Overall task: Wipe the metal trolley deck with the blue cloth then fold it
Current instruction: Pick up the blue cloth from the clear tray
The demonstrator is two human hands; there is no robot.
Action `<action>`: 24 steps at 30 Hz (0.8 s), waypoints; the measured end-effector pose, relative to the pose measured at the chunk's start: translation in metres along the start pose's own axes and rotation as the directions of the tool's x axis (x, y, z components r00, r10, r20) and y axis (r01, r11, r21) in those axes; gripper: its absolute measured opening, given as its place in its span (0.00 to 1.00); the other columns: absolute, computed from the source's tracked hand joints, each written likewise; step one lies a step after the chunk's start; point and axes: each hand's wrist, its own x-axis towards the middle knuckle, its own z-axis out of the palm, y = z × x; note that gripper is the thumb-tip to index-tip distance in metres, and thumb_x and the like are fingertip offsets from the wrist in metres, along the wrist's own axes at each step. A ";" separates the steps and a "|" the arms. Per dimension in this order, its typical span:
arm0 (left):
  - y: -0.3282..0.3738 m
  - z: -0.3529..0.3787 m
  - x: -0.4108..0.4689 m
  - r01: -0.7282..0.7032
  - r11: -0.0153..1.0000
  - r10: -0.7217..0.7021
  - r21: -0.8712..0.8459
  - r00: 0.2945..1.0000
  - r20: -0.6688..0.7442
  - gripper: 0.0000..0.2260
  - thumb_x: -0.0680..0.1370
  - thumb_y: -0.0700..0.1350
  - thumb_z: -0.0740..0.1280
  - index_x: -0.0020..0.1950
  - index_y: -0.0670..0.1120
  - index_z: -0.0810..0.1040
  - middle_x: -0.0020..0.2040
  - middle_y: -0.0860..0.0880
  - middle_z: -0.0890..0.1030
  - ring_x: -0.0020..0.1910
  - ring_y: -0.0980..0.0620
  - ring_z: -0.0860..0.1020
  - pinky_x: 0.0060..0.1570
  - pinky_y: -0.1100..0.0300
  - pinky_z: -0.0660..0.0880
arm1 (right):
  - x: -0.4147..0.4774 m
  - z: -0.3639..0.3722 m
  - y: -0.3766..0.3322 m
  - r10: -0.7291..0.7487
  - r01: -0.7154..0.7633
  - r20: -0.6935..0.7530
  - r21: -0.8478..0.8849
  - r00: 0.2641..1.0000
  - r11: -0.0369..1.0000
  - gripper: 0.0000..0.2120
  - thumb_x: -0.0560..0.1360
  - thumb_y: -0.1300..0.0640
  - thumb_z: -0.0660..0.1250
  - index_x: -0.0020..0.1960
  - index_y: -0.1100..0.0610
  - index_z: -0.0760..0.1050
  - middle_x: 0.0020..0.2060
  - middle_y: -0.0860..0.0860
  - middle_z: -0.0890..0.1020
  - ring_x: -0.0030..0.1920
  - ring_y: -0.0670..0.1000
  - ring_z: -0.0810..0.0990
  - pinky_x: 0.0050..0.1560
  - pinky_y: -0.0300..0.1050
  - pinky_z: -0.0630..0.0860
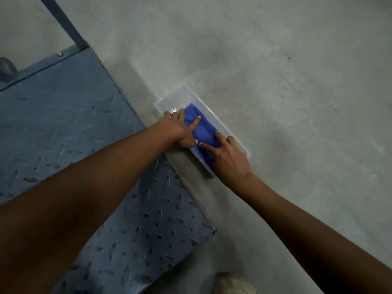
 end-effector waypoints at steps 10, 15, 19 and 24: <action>0.103 0.241 0.344 -0.234 0.969 0.233 0.078 0.972 0.021 0.37 0.86 0.46 0.62 0.84 0.32 0.44 0.84 0.30 0.42 0.84 0.33 0.47 0.81 0.49 0.54 | 0.139 0.380 0.137 0.138 -0.163 0.134 0.199 0.981 0.966 0.14 0.82 0.58 0.70 0.66 0.51 0.85 0.58 0.58 0.82 0.54 0.58 0.83 0.60 0.49 0.79; 0.124 0.310 0.462 -0.334 0.938 0.337 0.099 0.942 -0.016 0.37 0.85 0.41 0.62 0.84 0.31 0.40 0.84 0.31 0.40 0.85 0.34 0.46 0.83 0.50 0.50 | 0.172 0.505 0.191 0.265 -0.265 0.048 0.341 0.963 0.902 0.17 0.75 0.61 0.75 0.63 0.53 0.86 0.54 0.57 0.83 0.52 0.59 0.84 0.52 0.54 0.82; 0.108 0.319 0.523 -0.524 0.852 0.503 0.009 0.813 -0.293 0.41 0.80 0.34 0.63 0.86 0.37 0.42 0.84 0.32 0.47 0.83 0.34 0.54 0.82 0.47 0.57 | 0.181 0.539 0.225 0.365 -0.204 -0.334 0.431 0.869 0.879 0.19 0.69 0.58 0.82 0.60 0.54 0.87 0.50 0.57 0.83 0.45 0.58 0.83 0.43 0.51 0.82; 0.079 0.288 0.554 -0.698 0.698 0.565 0.162 0.397 -0.724 0.27 0.87 0.48 0.51 0.83 0.33 0.58 0.73 0.34 0.64 0.70 0.40 0.69 0.76 0.62 0.63 | 0.212 0.542 0.243 0.332 -0.073 -0.639 0.397 0.694 0.915 0.16 0.74 0.59 0.77 0.62 0.54 0.86 0.55 0.57 0.83 0.52 0.56 0.81 0.51 0.41 0.75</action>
